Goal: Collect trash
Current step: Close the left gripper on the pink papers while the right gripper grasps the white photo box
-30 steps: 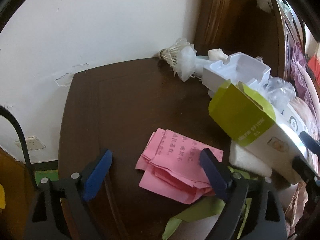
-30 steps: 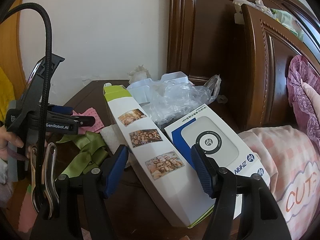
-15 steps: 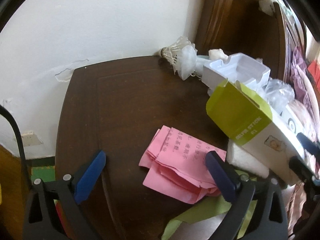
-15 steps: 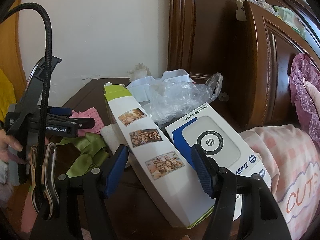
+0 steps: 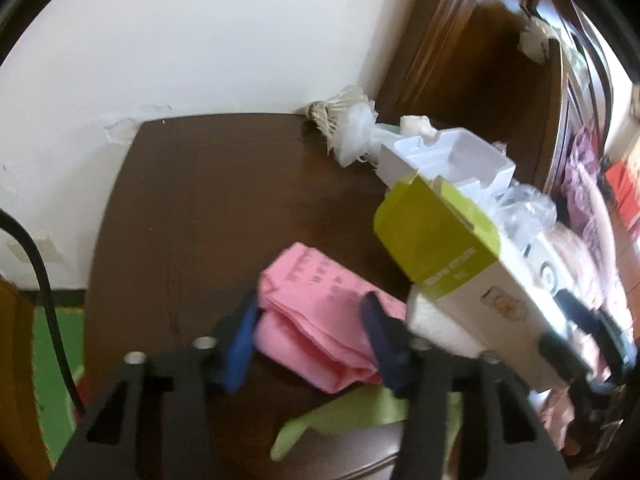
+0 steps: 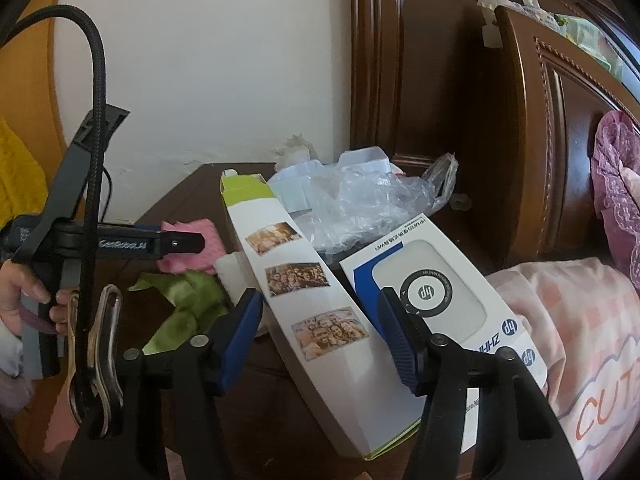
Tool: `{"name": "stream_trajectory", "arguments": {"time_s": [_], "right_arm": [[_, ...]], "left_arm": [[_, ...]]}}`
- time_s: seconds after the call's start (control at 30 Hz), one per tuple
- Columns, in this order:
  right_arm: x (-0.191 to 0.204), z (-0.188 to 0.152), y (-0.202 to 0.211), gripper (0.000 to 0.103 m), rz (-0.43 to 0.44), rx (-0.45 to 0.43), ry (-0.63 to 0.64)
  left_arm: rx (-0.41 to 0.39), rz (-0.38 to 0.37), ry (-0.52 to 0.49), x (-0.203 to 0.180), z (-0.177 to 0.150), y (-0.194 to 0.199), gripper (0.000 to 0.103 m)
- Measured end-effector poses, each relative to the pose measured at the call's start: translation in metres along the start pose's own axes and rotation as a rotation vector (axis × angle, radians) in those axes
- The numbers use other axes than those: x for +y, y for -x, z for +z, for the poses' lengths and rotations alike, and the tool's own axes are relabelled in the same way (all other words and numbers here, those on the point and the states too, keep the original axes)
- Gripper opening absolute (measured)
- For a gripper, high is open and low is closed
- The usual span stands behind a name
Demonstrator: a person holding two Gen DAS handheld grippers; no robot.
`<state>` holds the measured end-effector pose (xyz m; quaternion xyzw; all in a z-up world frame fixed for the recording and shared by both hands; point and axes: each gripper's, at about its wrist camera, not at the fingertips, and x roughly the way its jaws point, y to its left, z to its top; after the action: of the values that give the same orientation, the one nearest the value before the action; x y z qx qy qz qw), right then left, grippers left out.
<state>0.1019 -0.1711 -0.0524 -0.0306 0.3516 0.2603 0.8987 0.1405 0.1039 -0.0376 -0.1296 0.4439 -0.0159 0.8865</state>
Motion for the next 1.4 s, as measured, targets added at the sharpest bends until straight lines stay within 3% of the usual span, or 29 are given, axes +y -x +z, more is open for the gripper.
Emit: {"name": "stream_trajectory", "arguments": {"time_s": [0.1, 0.23, 0.57, 0.6, 0.73, 1.03, 1.07, 1.1, 1.13, 1.23, 1.4], "right_arm": [[-0.001, 0.000, 0.002, 0.061, 0.027, -0.002, 0.014], [-0.001, -0.002, -0.001, 0.061, 0.021, 0.007, 0.049], [0.008, -0.002, 0.001, 0.055, 0.003, 0.008, 0.067], [0.009, -0.001, 0.000, 0.054, 0.005, 0.006, 0.065], [0.012, -0.001, -0.001, 0.053, 0.006, -0.002, 0.051], [0.017, 0.001, -0.004, 0.053, 0.002, -0.003, 0.037], [0.018, 0.001, -0.005, 0.053, -0.004, -0.004, 0.035], [0.019, 0.001, -0.005, 0.052, -0.009, -0.004, 0.035], [0.021, 0.002, -0.006, 0.051, -0.015, -0.003, 0.036], [0.026, 0.005, -0.006, 0.045, 0.001, 0.000, 0.030], [0.036, 0.014, -0.001, 0.040, 0.005, -0.048, 0.013]], "left_arm": [[0.006, -0.024, 0.066, 0.005, 0.002, -0.002, 0.026], [0.002, -0.035, 0.103, 0.009, 0.000, 0.000, 0.020], [-0.088, -0.045, 0.002, -0.004, 0.006, 0.016, 0.013], [-0.080, -0.047, -0.016, -0.006, 0.006, 0.014, 0.016], [-0.033, -0.074, -0.019, -0.009, -0.001, 0.002, 0.045], [-0.026, -0.149, 0.044, -0.006, -0.005, -0.007, 0.050], [-0.027, -0.146, 0.039, -0.006, -0.005, -0.007, 0.045], [-0.025, -0.131, 0.033, -0.005, -0.005, -0.009, 0.028], [-0.023, -0.124, 0.036, -0.003, -0.004, -0.010, 0.021], [-0.021, -0.157, 0.075, 0.006, -0.004, -0.010, 0.011], [-0.075, -0.170, 0.061, 0.009, 0.000, 0.005, 0.006]]}}
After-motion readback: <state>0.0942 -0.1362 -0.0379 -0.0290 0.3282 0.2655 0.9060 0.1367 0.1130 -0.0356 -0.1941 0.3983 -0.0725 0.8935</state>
